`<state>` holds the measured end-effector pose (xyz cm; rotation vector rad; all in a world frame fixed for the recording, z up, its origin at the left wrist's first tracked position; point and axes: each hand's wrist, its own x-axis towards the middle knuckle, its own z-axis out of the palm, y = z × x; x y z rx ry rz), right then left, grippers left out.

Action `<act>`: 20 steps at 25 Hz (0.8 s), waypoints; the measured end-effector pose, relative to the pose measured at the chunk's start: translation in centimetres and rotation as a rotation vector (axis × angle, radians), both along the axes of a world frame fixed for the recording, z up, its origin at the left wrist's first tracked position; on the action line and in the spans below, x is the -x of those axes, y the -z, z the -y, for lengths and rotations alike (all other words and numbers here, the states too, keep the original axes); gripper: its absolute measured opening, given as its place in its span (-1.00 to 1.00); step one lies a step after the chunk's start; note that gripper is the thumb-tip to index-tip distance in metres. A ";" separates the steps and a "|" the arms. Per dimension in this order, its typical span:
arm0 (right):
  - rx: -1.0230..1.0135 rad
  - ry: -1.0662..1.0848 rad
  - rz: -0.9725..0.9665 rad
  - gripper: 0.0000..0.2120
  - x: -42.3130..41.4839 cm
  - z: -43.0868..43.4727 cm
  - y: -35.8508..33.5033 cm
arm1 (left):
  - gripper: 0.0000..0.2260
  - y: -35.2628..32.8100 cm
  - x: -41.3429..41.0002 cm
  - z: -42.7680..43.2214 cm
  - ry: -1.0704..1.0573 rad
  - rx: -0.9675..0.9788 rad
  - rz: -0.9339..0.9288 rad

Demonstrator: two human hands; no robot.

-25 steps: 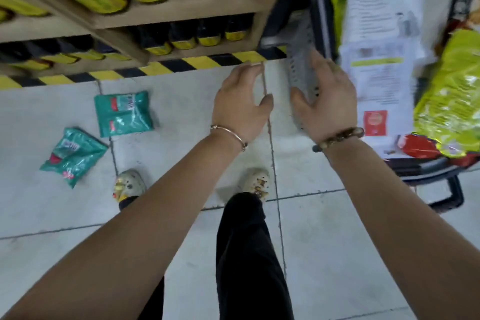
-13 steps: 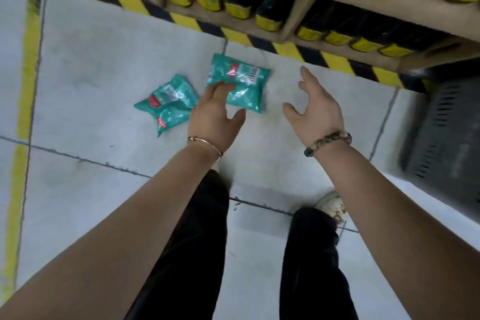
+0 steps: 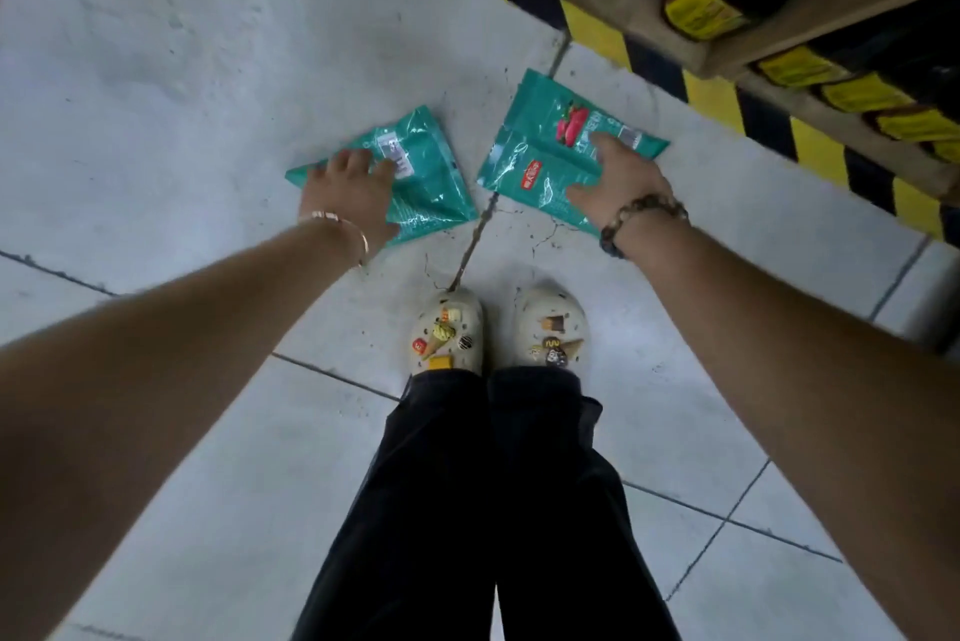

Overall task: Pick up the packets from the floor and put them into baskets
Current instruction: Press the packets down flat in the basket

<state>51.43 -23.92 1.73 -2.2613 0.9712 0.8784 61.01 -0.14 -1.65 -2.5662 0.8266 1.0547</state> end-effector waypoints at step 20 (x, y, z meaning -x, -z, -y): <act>0.272 -0.287 -0.041 -0.58 -3.9 4.0 12.9 | -0.52 10.8 -3.0 0.2 -0.300 -0.031 0.048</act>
